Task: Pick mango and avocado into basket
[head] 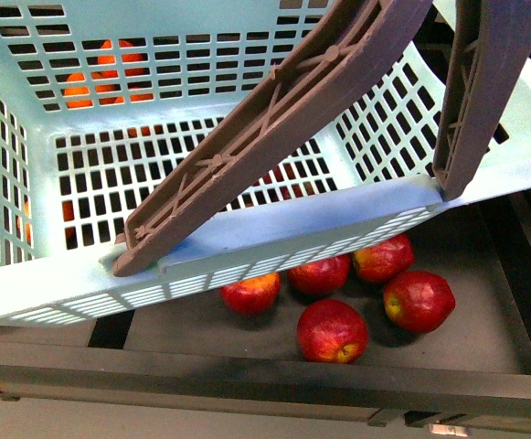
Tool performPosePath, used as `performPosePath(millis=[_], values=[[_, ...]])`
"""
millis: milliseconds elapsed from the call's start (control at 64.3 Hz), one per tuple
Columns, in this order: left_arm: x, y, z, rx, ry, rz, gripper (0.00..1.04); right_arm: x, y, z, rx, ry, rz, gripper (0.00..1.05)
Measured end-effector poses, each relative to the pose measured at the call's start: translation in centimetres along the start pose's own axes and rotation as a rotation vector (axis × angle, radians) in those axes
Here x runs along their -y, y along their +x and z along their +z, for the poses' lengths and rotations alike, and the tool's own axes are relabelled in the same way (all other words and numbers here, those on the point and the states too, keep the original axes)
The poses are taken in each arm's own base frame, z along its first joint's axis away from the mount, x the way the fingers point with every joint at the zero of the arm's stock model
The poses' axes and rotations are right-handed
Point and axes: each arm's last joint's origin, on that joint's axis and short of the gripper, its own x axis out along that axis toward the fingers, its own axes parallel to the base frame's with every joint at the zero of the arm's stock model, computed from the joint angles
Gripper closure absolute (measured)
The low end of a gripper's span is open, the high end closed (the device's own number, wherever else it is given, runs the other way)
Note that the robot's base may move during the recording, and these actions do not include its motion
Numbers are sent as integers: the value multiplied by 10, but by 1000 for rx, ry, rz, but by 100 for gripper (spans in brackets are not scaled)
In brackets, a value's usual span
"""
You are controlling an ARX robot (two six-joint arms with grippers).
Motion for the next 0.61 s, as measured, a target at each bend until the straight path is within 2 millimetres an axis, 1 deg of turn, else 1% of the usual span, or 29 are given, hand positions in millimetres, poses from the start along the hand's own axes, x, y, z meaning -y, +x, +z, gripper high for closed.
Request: performPosePath(millis=[62, 93, 124, 155, 218, 233, 435, 606], values=[[0, 0, 0, 0, 0, 0, 91, -13, 9, 0, -3, 12, 22, 43], [0, 0, 0, 0, 0, 1, 91, -26, 17, -2, -8, 27, 49, 43], [0, 0, 0, 1, 0, 1, 91, -33, 21, -3, -10, 30, 63, 43], [0, 0, 0, 2, 0, 2, 91, -45, 27, -4, -18, 41, 83, 43], [0, 0, 0, 3, 1, 3, 91, -57, 32, -4, -23, 45, 109, 43], [0, 0, 0, 3, 1, 2, 91, -62, 34, -3, -24, 47, 120, 43], [0, 0, 0, -1, 0, 0, 91, -98, 44, -2, -31, 28, 200, 43], [0, 0, 0, 1, 0, 1, 91, -120, 51, -6, -56, 15, 249, 43]])
